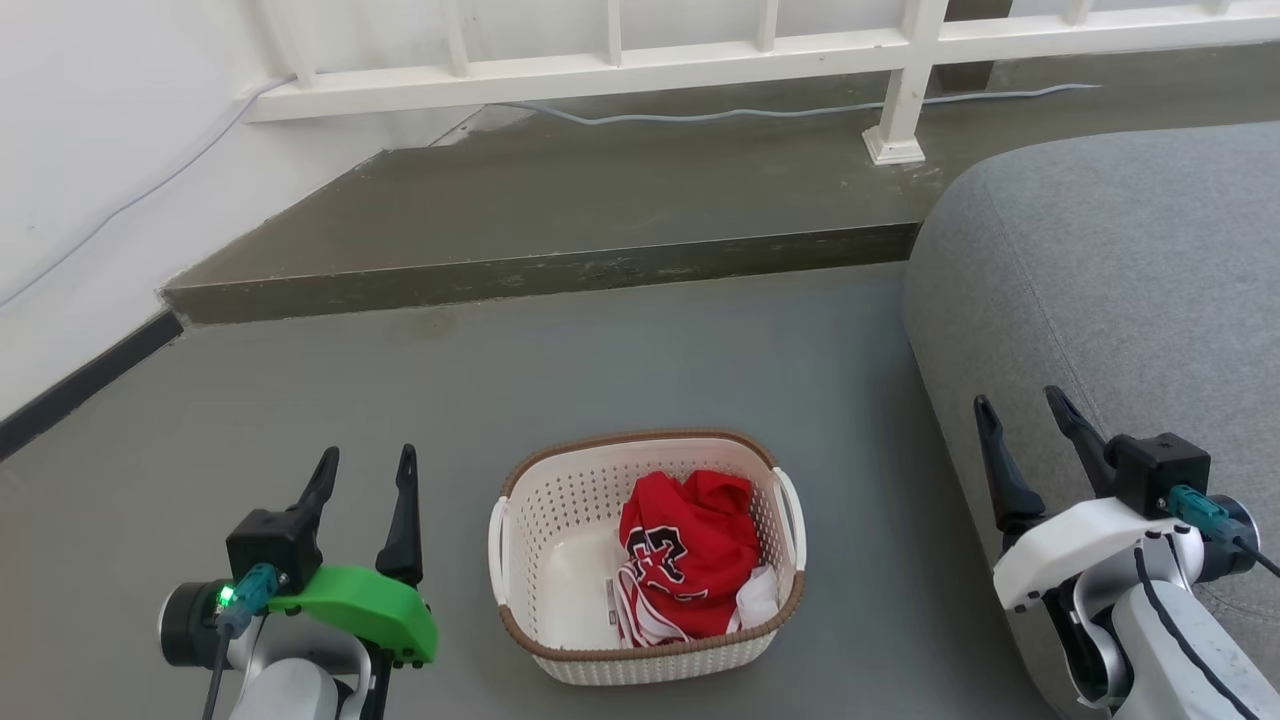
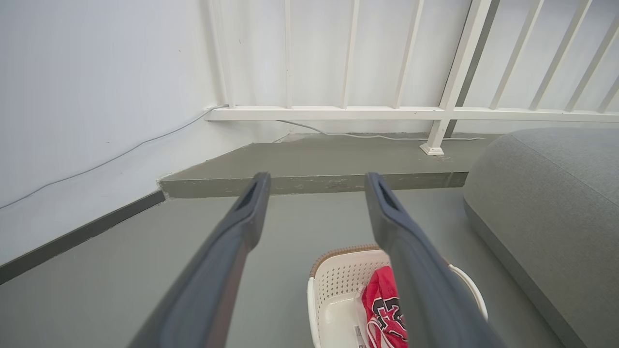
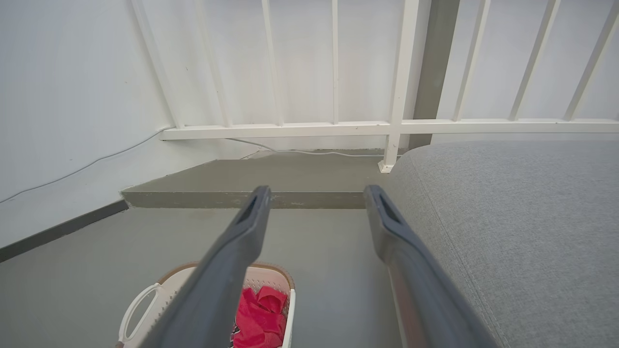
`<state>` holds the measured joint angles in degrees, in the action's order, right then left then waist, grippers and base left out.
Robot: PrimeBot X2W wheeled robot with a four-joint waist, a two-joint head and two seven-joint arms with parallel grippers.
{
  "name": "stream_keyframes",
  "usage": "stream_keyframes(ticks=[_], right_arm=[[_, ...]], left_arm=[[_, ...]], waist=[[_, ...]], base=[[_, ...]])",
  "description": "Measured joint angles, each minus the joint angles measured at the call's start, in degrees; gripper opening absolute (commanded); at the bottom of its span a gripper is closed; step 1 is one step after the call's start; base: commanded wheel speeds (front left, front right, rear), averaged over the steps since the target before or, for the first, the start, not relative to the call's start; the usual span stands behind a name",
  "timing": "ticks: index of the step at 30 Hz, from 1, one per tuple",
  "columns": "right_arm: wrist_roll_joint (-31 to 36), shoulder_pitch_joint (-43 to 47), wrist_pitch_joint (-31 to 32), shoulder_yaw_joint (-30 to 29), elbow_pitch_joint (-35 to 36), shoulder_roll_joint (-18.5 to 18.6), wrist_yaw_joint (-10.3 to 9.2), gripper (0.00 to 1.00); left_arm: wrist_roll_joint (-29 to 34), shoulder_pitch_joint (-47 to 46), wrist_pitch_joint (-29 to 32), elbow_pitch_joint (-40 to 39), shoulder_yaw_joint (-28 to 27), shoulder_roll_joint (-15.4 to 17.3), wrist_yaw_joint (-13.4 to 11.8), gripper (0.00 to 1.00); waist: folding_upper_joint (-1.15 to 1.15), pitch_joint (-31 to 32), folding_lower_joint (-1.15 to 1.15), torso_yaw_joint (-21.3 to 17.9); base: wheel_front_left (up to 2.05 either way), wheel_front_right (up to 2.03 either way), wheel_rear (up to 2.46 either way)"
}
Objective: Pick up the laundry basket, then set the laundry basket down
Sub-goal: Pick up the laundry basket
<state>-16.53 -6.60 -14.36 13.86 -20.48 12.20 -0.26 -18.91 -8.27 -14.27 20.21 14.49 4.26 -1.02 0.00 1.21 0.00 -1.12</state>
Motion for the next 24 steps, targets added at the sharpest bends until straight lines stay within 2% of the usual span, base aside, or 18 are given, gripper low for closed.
stream_keyframes(ticks=[12,24], right_arm=[[0.51,0.0,0.0,-0.6,-0.18,-0.64,0.68,1.0],[0.49,-2.07,-0.05,-1.7,0.1,-0.85,1.25,1.0]], left_arm=[[0.04,-0.01,0.0,0.49,0.09,-0.31,0.0,1.0],[1.05,-2.61,0.0,-0.68,0.52,-0.94,0.0,1.0]], waist=[[0.0,-0.87,0.0,0.13],[0.0,-5.81,0.0,0.52]], base=[[0.0,0.0,0.0],[0.0,0.0,0.0]])
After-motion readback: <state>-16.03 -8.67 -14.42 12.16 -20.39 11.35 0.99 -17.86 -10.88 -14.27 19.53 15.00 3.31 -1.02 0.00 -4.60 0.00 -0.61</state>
